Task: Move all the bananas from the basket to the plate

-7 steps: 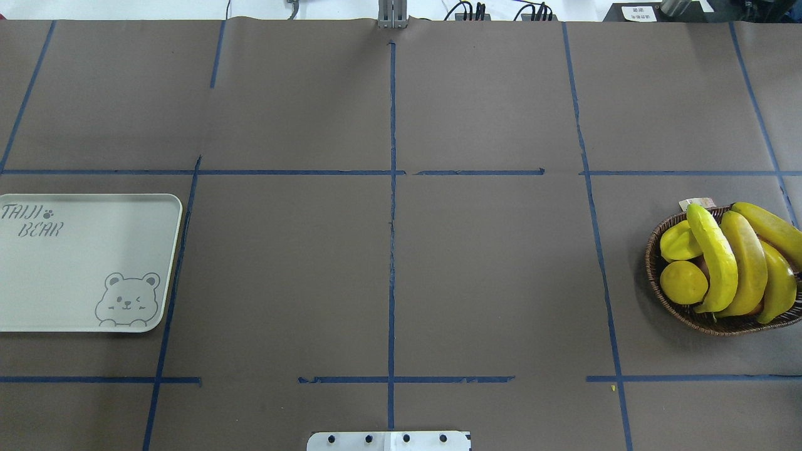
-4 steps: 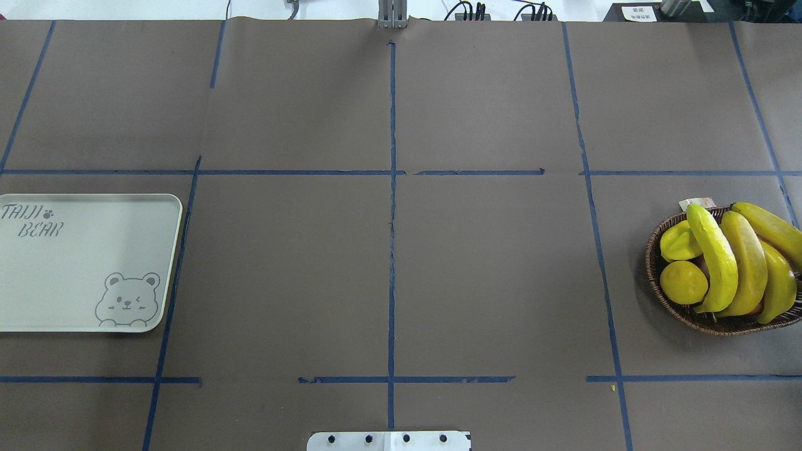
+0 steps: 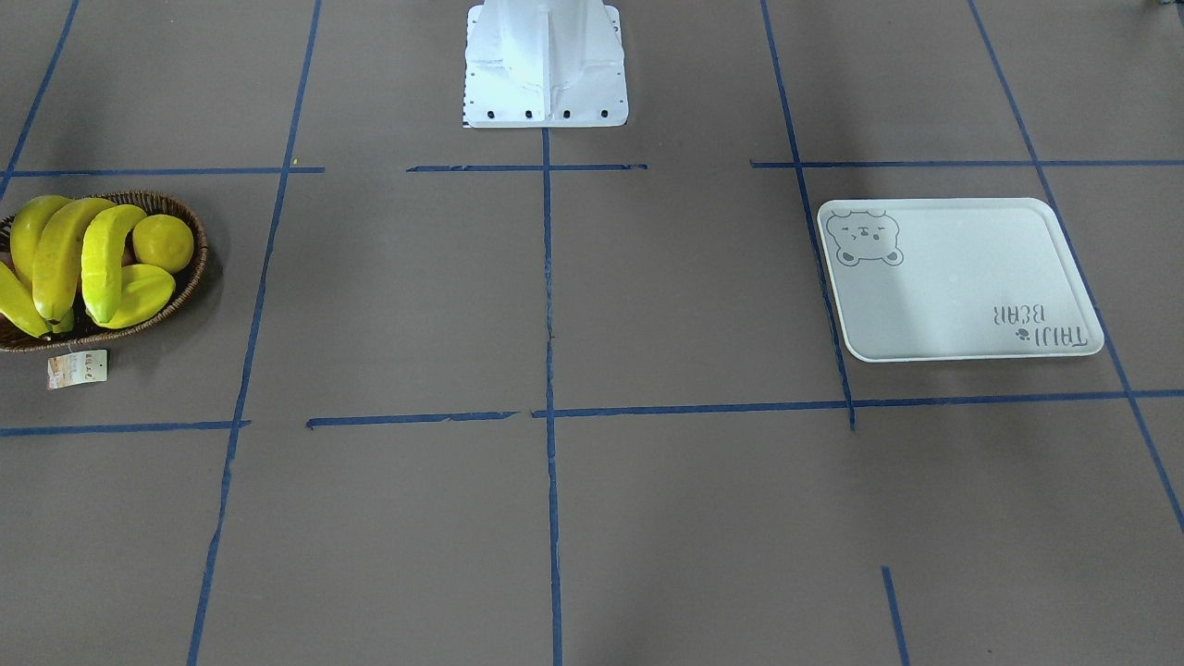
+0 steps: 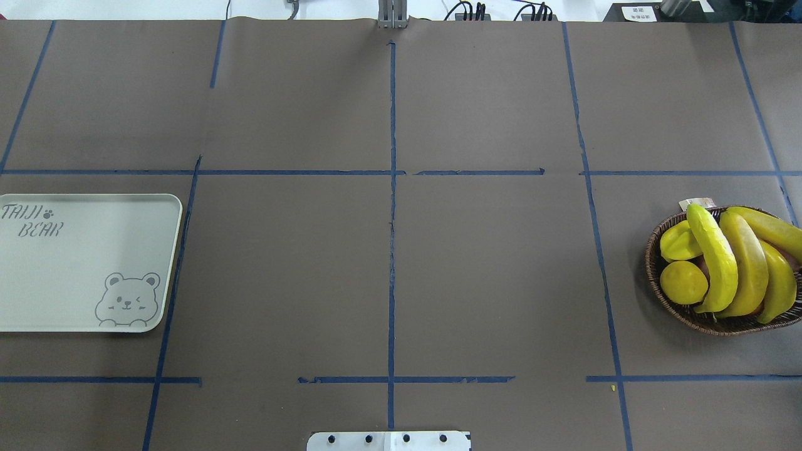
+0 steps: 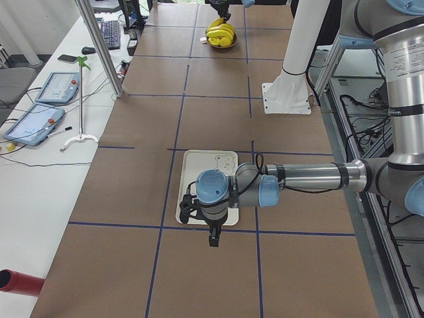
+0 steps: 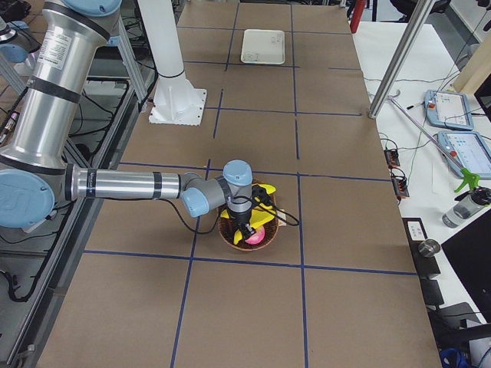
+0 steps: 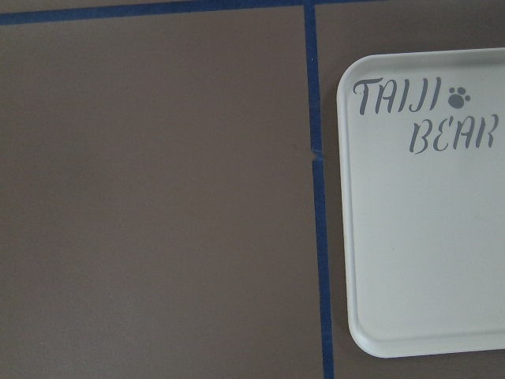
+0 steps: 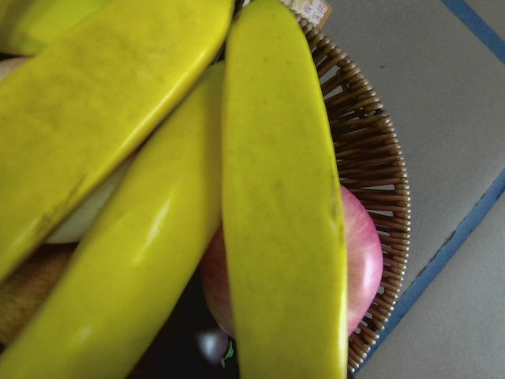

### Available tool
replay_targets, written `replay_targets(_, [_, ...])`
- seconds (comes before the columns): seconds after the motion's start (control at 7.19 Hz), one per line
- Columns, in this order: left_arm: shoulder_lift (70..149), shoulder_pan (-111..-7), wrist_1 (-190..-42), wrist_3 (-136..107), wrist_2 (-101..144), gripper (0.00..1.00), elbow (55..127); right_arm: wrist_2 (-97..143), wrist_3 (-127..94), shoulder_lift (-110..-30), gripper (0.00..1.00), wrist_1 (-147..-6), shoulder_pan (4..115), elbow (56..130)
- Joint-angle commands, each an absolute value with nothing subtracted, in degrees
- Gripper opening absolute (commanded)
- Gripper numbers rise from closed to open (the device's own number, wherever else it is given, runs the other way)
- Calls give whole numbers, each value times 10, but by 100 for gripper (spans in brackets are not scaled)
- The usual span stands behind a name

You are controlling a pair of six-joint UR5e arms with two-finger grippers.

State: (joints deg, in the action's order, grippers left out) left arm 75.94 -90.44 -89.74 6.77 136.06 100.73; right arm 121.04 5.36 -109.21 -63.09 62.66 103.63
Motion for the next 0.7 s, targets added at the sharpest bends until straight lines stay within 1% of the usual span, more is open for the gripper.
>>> replay_targets(0.0, [759, -904, -897, 68, 1361, 100, 1007, 1219, 53, -1097, 4, -632, 635, 1046])
replay_targets(0.28, [762, -902, -898, 68, 1361, 100, 1012, 1243, 54, -1097, 4, -636, 715, 1053])
replay_targets(0.42, [762, -898, -898, 69, 1362, 100, 1023, 1268, 51, -1093, 4, -638, 742, 1060])
replay_targets(0.56, [763, -872, -898, 69, 1361, 100, 1027, 1291, 31, -1087, 3, -638, 742, 1074])
